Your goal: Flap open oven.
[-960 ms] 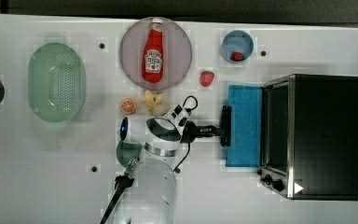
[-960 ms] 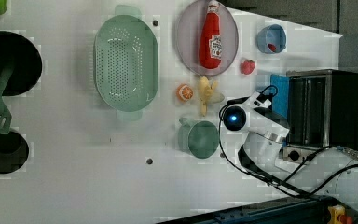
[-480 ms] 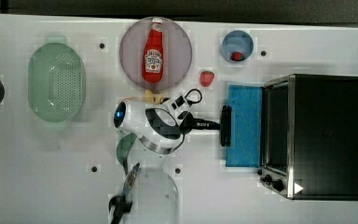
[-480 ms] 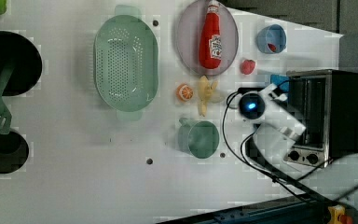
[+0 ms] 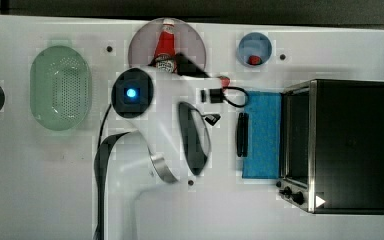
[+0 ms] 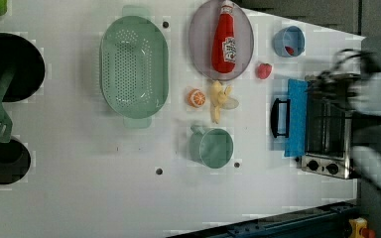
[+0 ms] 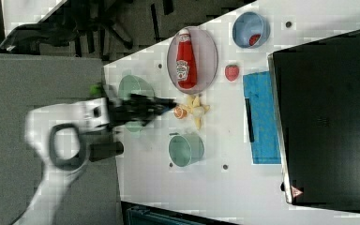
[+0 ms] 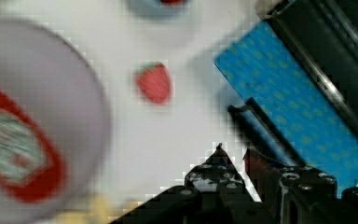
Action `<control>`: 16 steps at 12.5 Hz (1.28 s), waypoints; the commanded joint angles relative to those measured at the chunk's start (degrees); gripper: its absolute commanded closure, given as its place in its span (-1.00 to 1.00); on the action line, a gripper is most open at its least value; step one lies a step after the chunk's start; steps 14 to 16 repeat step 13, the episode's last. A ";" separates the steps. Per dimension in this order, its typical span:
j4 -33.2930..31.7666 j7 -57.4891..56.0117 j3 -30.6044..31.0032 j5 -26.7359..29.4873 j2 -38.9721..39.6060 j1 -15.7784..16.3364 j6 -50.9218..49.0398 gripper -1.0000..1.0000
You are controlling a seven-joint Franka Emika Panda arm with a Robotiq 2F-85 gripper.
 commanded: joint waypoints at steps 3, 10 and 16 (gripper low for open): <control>2.46 2.90 -4.75 15.99 -12.61 -2.03 -10.83 0.65; 3.07 2.90 -4.42 15.82 -18.16 -1.98 -17.16 0.65; 3.03 2.90 -4.50 15.82 -18.14 -1.99 -17.07 0.65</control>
